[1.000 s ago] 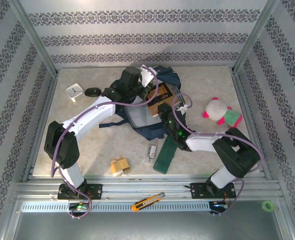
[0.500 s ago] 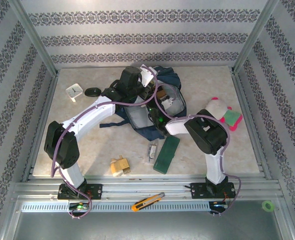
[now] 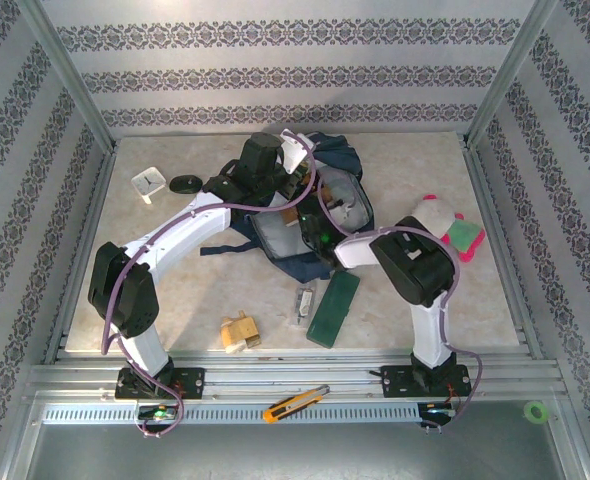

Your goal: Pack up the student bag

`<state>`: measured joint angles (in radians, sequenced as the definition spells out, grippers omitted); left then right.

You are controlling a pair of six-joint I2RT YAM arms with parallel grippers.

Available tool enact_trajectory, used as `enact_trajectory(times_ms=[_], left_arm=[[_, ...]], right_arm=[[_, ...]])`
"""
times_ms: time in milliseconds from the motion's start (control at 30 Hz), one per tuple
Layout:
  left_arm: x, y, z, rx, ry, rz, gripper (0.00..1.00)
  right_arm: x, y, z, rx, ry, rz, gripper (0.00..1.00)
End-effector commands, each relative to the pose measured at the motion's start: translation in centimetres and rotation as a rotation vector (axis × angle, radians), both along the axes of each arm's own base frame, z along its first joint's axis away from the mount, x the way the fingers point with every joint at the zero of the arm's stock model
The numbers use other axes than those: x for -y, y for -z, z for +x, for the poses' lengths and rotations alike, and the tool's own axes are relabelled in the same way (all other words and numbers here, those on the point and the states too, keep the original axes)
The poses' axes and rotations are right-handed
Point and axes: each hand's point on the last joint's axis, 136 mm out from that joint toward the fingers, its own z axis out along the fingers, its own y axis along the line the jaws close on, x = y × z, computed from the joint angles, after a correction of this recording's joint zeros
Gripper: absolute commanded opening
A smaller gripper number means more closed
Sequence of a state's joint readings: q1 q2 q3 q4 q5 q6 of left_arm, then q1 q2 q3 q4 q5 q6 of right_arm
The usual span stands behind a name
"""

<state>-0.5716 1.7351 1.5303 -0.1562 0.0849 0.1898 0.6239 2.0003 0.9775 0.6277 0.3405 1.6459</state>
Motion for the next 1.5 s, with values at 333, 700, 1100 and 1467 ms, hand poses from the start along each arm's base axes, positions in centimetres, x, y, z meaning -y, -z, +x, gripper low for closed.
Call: enact_trajectory(times_ms=[333,700,1100,1467], left_arm=[[-1.9,-4.2,1.5,0.159,-0.06,-0.047,0.0],[-1.0,2.9,-1.8,0.036,0.087,-0.005,0.0],[2.0,13.9,-7.8,-0.19,0.341,-0.001,0.4],[-4.5,4.3,-4.4,-0.207,0.059,-0.289,0.84]], right_arm=[[2.9,-5.4,-8.8,0.015,-0.228,-0.049,0.55],[10.1,-15.2,-14.5,0.102,-0.344,-0.44,0.56],[11.4,-18.1,-14.3,0.25,-0.494,-0.641,0.56],[4.3,-19.6,-15.5,0.602,-1.028,-1.024,0.57]])
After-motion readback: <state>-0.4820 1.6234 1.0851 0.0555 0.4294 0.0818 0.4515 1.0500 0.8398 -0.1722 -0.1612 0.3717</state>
